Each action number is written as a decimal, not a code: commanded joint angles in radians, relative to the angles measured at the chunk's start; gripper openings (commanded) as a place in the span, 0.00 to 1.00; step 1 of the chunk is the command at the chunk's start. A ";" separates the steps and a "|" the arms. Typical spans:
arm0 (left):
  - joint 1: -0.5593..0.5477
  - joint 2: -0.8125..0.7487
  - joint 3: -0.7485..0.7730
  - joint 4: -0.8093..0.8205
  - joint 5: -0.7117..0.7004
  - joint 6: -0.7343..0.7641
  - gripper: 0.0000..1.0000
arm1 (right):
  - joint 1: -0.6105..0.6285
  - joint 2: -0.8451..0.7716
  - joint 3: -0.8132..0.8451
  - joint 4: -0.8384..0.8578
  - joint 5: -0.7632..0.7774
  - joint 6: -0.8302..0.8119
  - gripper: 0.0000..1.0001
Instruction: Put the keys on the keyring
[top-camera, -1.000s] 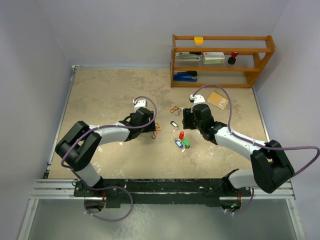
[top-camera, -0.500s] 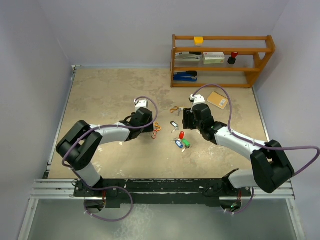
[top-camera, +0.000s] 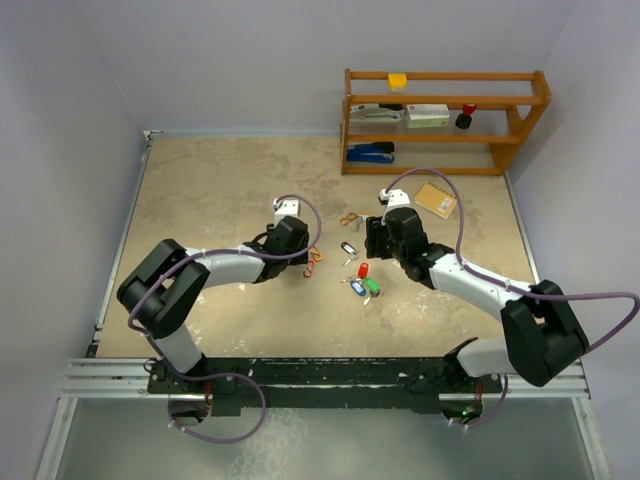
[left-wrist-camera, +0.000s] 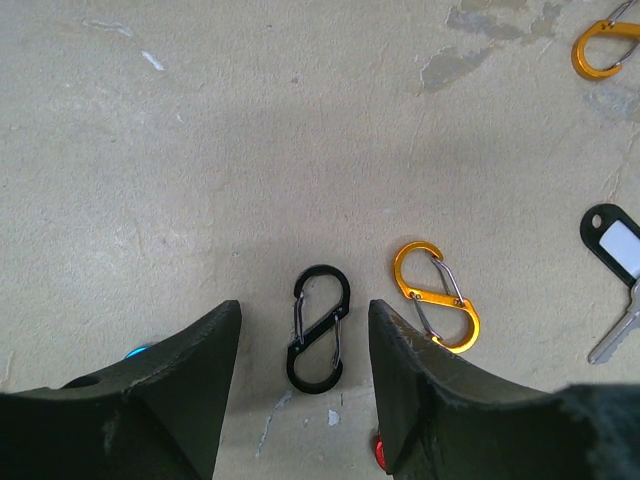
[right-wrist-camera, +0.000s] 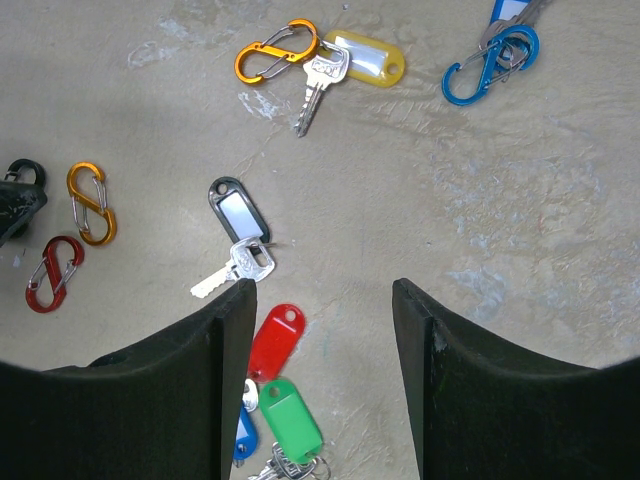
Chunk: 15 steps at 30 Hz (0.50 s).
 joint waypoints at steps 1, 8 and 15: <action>-0.026 0.041 0.011 -0.086 -0.038 0.019 0.51 | 0.005 -0.023 -0.005 0.017 0.014 0.009 0.60; -0.067 0.048 0.021 -0.111 -0.098 0.018 0.50 | 0.005 -0.026 -0.010 0.019 0.015 0.010 0.60; -0.094 0.073 0.033 -0.128 -0.150 0.026 0.46 | 0.005 -0.029 -0.012 0.019 0.016 0.010 0.60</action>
